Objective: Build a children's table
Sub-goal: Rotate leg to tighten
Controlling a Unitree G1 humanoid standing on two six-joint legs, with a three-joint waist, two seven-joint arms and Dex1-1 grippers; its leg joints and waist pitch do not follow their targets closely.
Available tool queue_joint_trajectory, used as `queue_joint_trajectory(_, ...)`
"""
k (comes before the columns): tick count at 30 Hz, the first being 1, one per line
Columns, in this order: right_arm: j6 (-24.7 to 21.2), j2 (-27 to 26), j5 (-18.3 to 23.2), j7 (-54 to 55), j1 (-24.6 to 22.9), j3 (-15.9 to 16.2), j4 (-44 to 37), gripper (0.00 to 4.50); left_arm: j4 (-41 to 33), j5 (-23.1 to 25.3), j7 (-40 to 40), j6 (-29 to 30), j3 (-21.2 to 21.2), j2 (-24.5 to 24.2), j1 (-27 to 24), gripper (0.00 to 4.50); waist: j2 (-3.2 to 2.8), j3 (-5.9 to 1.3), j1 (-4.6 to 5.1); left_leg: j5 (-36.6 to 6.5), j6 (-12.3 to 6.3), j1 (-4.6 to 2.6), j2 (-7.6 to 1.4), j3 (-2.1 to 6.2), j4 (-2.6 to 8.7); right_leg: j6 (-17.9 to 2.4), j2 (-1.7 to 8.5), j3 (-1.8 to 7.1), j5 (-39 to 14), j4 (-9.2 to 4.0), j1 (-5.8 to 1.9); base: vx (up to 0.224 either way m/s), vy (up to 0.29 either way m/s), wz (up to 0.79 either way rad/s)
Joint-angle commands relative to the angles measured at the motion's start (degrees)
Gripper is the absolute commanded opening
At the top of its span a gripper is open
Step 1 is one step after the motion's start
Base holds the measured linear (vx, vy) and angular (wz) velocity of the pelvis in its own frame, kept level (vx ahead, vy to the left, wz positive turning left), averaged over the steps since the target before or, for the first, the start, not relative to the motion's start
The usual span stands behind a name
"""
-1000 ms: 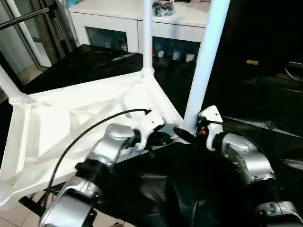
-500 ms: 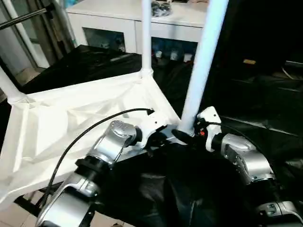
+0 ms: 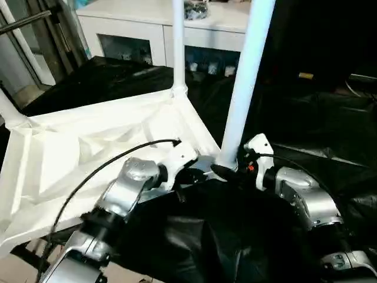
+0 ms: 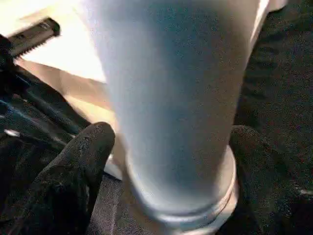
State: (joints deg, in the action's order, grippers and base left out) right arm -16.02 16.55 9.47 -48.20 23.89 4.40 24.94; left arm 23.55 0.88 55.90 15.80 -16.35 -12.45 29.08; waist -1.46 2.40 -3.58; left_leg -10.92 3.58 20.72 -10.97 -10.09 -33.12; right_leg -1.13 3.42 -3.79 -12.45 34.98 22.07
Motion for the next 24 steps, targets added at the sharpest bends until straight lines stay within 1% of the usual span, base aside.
queue_joint_trajectory(1,-0.21,0.53,0.26,-1.09,-0.35,0.8,-0.53,4.45,-0.26,-1.73,3.76,-2.07,-1.05,-0.44,-1.13,0.0,0.68,-3.4,-0.36,-3.59,-5.77,-0.05,-2.45,0.75,2.99,-14.51,4.91,2.99,1.67,-3.43,-3.09,0.0,0.0,0.0)
queue_joint_trajectory(2,-0.21,0.53,0.26,-1.09,-0.35,0.8,-0.53,4.48,-0.26,-1.73,3.76,-2.07,-1.05,-0.44,-1.13,0.0,0.63,-3.45,-0.54,-3.28,-6.08,-0.18,-2.55,0.71,2.91,-14.66,4.91,2.97,2.4,-3.33,-2.95,0.0,0.0,0.0)
queue_joint_trajectory(3,-0.02,1.08,0.16,-2.03,-0.5,1.29,-1.16,4.48,0.08,-1.62,4.65,-2.17,-1.63,-0.99,-1.35,0.0,0.61,-3.33,-0.68,-3.53,-6.07,-0.07,-2.53,0.72,2.96,-14.64,4.92,2.92,2.21,-3.34,-2.98,0.0,0.0,0.0)
queue_joint_trajectory(5,0.03,2.58,0.27,-5.0,-1.08,2.37,-2.85,4.48,0.71,-1.06,6.2,-2.49,-2.82,-2.22,-1.62,0.0,0.68,-3.22,-0.88,-4.55,-5.7,-0.14,-2.57,0.65,3.01,-14.23,4.95,2.95,0.27,-3.55,-2.98,0.0,0.0,0.0)
queue_joint_trajectory(7,-0.55,4.14,0.74,-8.0,-1.44,3.2,-4.08,4.48,0.97,-0.35,8.6,-2.84,-4.3,-3.72,-1.84,0.0,0.67,-3.21,-1.34,-5.05,-5.39,-0.28,-2.66,0.64,3.01,-13.71,4.94,2.99,-0.64,-3.57,-2.91,0.0,0.0,0.0)
queue_joint_trajectory(8,-0.55,4.14,0.74,-8.0,-1.44,3.2,-4.08,4.48,0.97,-0.35,8.6,-2.84,-4.3,-3.72,-1.84,0.0,0.67,-3.23,-1.46,-4.95,-5.38,-0.21,-2.67,0.67,3.04,-13.57,4.93,2.97,-0.69,-3.53,-3.0,0.0,0.0,0.0)
queue_joint_trajectory(9,-0.41,5.31,0.71,-10.07,-1.59,3.94,-4.64,4.48,1.11,0.29,10.23,-2.72,-5.36,-4.88,-1.83,0.0,0.69,-3.23,-1.6,-5.0,-5.26,-0.22,-2.68,0.64,3.03,-13.46,4.94,2.96,-0.74,-3.47,-2.94,0.0,0.0,0.0)
queue_joint_trajectory(12,0.44,6.6,-0.08,-11.69,-1.6,4.69,-4.85,4.48,1.74,1.3,11.77,-3.39,-6.35,-6.18,-1.56,0.0,0.82,-3.26,-1.68,-4.71,-5.09,-0.16,-2.63,0.63,2.96,-13.4,4.95,2.96,-0.54,-3.39,-2.94,0.0,0.0,0.0)
queue_joint_trajectory(13,0.77,6.85,-0.34,-11.74,-1.46,4.73,-4.63,4.48,1.89,1.56,11.85,-3.6,-6.42,-6.42,-1.42,0.0,0.77,-3.27,-1.69,-4.68,-5.08,-0.13,-2.63,0.66,2.95,-13.44,5.01,2.96,-0.53,-3.35,-2.98,0.0,0.0,0.0)
queue_joint_trajectory(17,0.83,7.36,-0.09,-12.3,-1.11,4.69,-4.56,4.48,2.33,1.47,12.16,-3.84,-6.42,-7.0,-0.74,0.0,0.82,-3.22,-1.64,-5.36,-4.72,-0.16,-2.57,0.65,2.92,-13.54,4.92,2.96,-1.73,-3.47,-2.87,0.0,0.0,0.0)
queue_joint_trajectory(18,0.32,7.42,0.4,-12.79,-1.09,4.65,-4.87,4.48,2.45,1.58,12.26,-4.13,-6.57,-7.2,-0.59,0.0,1.03,-3.23,-1.65,-5.6,-4.64,-0.15,-2.56,0.63,2.92,-13.47,4.96,2.97,-2.17,-3.5,-2.92,0.0,0.0,0.0)
queue_joint_trajectory(19,-0.03,7.38,1.0,-13.34,-1.03,4.48,-5.16,4.32,2.52,1.62,13.15,-4.53,-6.98,-7.61,-0.42,0.0,0.98,-3.23,-1.67,-5.61,-4.6,-0.12,-2.58,0.67,2.93,-13.44,5.01,2.97,-2.35,-3.46,-2.95,0.0,0.0,0.0)
queue_joint_trajectory(20,-0.13,7.36,1.18,-13.5,-1.01,4.43,-5.24,4.32,2.54,1.64,13.43,-4.66,-7.1,-7.73,-0.37,0.0,0.92,-3.22,-1.69,-5.57,-4.56,-0.11,-2.56,0.7,2.96,-13.25,4.97,2.95,-2.79,-3.48,-2.94,0.0,0.0,0.0)
queue_joint_trajectory(21,-0.54,7.32,1.62,-14.07,-0.87,4.42,-5.44,4.21,2.55,1.54,13.84,-4.91,-7.18,-7.87,-0.3,0.0,0.91,-3.23,-1.65,-5.61,-4.55,-0.13,-2.56,0.68,2.93,-13.2,4.95,2.92,-2.9,-3.51,-2.92,0.0,0.0,0.0)
queue_joint_trajectory(22,-0.66,7.34,1.71,-14.24,-0.83,4.48,-5.5,4.04,2.54,1.49,13.85,-4.95,-7.15,-7.88,-0.29,0.0,0.9,-3.26,-1.66,-5.57,-4.58,-0.13,-2.59,0.67,2.91,-13.24,4.98,2.95,-2.69,-3.47,-2.94,0.0,0.0,0.0)
queue_joint_trajectory(24,-0.97,7.36,1.92,-14.6,-0.79,4.64,-5.58,3.96,2.58,1.44,13.86,-5.05,-7.18,-7.93,-0.22,0.0,0.86,-3.33,-1.71,-5.03,-4.73,-0.17,-2.63,0.67,2.85,-13.56,4.91,2.93,-1.45,-3.28,-2.88,0.0,0.0,0.0)
